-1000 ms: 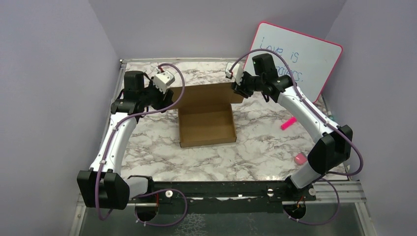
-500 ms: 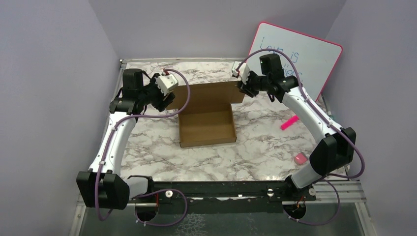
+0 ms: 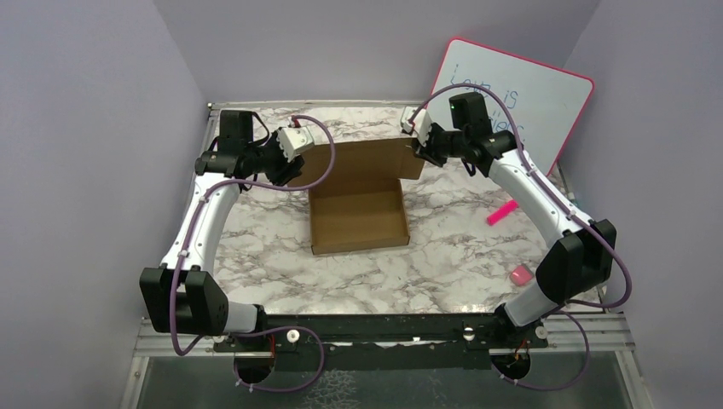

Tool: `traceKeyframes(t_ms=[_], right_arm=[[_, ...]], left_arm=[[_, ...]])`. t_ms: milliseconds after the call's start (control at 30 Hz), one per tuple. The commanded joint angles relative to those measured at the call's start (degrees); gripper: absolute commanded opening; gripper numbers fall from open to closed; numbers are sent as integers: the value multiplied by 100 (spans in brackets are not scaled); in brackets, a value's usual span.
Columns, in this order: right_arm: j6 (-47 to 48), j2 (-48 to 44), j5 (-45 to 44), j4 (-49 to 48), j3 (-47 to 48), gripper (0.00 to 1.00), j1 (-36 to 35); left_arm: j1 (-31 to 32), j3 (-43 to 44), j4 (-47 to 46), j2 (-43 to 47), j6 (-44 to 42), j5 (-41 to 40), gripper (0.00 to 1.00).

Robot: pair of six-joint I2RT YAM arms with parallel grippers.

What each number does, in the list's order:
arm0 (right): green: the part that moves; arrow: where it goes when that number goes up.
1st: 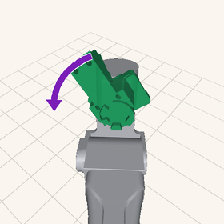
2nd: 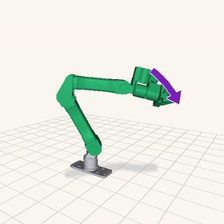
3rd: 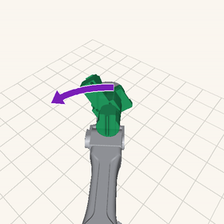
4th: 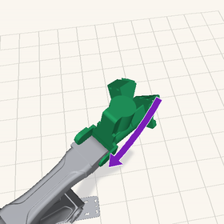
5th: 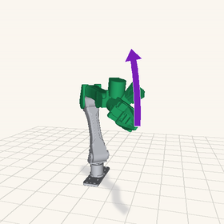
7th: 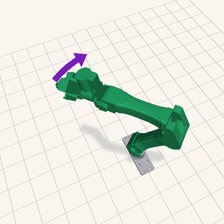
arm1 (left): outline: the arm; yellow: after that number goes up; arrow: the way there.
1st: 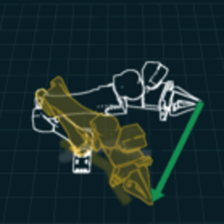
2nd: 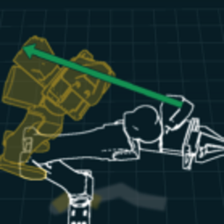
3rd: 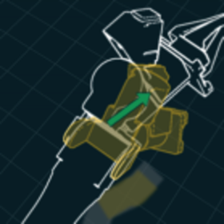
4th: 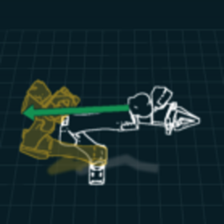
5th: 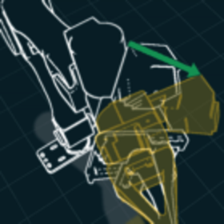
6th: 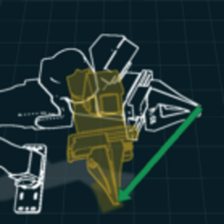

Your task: Fold the paper box

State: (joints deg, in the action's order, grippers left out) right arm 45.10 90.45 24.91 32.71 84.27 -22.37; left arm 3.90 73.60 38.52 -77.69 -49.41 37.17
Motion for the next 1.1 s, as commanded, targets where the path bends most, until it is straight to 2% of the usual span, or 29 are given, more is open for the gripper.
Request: traceKeyframes(t_ms=[0,133,333,433,700,933,1067], right_arm=[[43,115,165,-10,209,13,30],[43,124,150,7,230,8,31],[-96,89,233,-26,239,1,31],[-286,90,364,-32,267,1,26],[-1370,389,241,147,664,1,13],[-2446,297,-737,-299,382,1,-287],[-3077,269,-1308,-398,327,1,-532]], left_arm=[[-48,127,253,10,-268,364,48],[-67,145,253,-9,-284,247,17],[-73,167,185,3,-71,262,7],[-71,163,12,17,299,230,3],[-49,-41,-710,121,1918,-275,2],[17,-215,-1145,122,3568,-1026,2],[151,-168,-1190,48,4172,-1416,2]])
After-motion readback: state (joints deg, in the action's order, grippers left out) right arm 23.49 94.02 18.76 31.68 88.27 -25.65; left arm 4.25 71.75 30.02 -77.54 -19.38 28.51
